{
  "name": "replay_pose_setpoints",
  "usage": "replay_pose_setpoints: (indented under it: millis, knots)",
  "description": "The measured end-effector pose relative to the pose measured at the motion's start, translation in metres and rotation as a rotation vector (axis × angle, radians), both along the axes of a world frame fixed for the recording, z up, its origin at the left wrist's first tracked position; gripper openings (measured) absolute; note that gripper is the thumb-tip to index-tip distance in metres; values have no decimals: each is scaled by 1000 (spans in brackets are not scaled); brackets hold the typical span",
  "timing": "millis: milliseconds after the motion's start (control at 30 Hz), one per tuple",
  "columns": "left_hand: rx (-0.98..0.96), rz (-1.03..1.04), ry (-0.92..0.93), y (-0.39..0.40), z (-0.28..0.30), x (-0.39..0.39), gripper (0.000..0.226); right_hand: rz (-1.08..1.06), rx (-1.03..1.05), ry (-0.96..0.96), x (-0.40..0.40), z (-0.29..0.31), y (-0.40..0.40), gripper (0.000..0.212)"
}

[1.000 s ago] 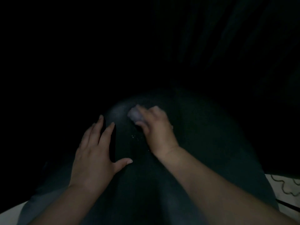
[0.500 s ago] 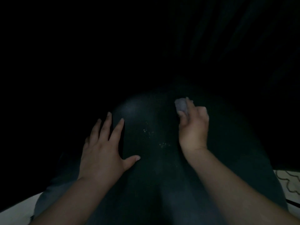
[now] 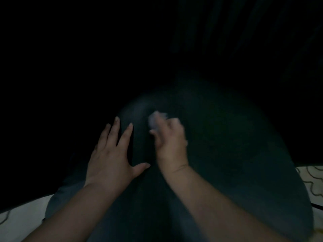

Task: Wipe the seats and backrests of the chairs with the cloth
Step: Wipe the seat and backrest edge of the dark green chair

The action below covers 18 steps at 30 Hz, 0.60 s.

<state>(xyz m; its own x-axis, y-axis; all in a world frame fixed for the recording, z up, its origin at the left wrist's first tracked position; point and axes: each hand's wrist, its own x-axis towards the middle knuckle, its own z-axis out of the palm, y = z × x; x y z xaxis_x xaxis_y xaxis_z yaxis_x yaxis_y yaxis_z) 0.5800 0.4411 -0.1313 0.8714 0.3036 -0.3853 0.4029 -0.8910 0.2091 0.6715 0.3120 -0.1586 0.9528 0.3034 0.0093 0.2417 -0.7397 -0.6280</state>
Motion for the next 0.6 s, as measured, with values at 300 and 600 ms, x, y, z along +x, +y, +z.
replay_pose_setpoints:
  millis: [300, 600]
  knots:
    - [4, -2, -35, -6, -1, -12, 118, -237, -129, -97, 35, -11, -70, 37]
    - [12, 11, -67, -12, -4, -14, 116, -163, -75, -102, 14, -11, -99, 40]
